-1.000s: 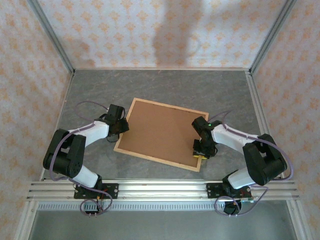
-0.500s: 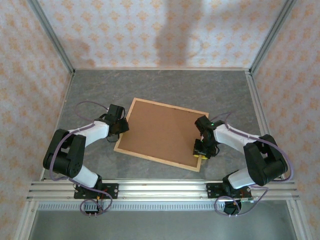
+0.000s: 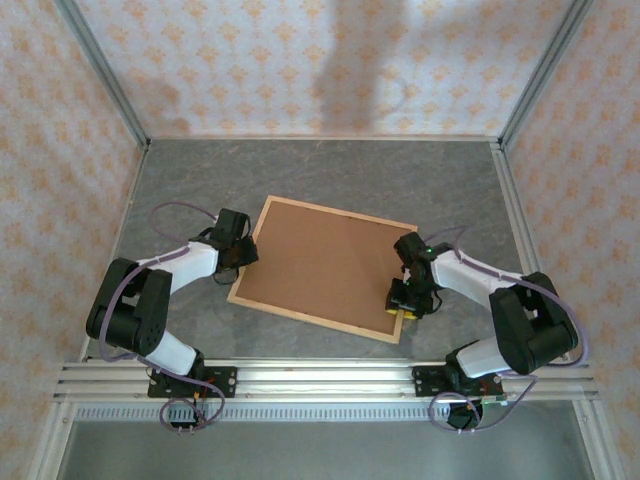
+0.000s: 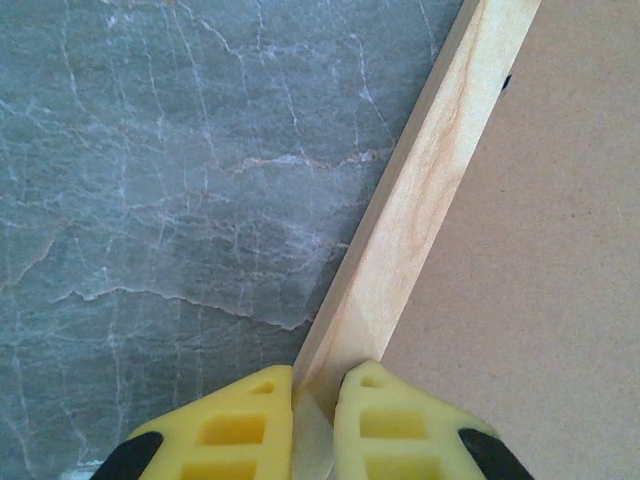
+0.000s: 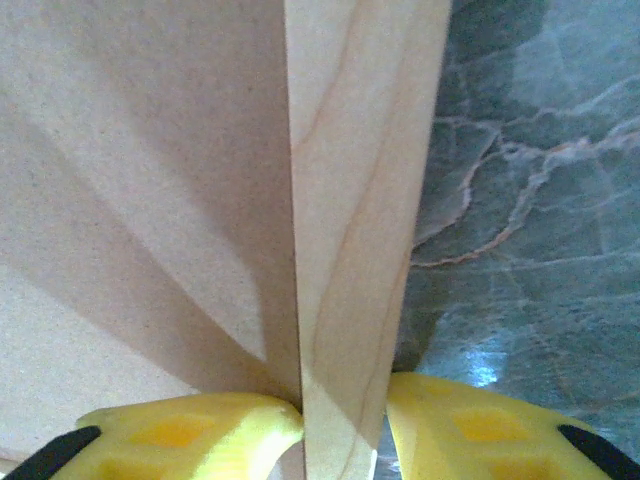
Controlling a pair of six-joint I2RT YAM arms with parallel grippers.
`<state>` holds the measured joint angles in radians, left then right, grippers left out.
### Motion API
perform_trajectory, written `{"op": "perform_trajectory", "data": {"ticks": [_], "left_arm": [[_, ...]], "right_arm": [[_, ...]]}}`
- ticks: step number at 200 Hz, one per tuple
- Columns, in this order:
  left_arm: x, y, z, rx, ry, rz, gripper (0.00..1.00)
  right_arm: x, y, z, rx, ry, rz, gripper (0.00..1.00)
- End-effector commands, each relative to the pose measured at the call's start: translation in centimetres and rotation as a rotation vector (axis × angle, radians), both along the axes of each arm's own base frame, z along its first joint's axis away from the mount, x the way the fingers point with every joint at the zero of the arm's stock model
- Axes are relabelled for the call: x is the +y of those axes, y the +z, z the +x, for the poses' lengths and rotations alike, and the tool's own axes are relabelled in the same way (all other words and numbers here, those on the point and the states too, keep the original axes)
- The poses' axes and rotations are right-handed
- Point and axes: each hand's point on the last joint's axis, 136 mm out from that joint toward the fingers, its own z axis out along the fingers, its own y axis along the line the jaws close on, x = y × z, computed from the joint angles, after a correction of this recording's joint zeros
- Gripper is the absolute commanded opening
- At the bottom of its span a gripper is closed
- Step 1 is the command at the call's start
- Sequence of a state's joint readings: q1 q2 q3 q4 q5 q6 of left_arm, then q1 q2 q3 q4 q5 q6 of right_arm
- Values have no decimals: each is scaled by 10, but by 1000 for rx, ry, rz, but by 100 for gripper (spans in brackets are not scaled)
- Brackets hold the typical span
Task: Put the photo into the frame
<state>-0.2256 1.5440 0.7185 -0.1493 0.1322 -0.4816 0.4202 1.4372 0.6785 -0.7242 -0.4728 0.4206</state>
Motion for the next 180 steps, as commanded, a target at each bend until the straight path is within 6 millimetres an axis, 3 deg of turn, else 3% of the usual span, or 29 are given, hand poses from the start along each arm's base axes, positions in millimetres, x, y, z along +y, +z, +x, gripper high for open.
{"op": "perform_trajectory", "data": {"ticks": [1,51,96,136,180], "left_arm": [[4,-47,-51,222,5,30,11],[6,-45,-51,214,11,31,11],[6,-43,-51,208,13,31,11],[2,-41,-53,202,13,3,11],[-9,-30,-61,179,27,-77,12]], "right_arm": [[36,-14,21,-106,50,185,43],[15,11,38,-177,17,145,54],[-32,22,63,-221,-80,-79,61],[-31,24,106,-285,-154,-49,57],[-47,10,123,-266,-140,-160,48]]}}
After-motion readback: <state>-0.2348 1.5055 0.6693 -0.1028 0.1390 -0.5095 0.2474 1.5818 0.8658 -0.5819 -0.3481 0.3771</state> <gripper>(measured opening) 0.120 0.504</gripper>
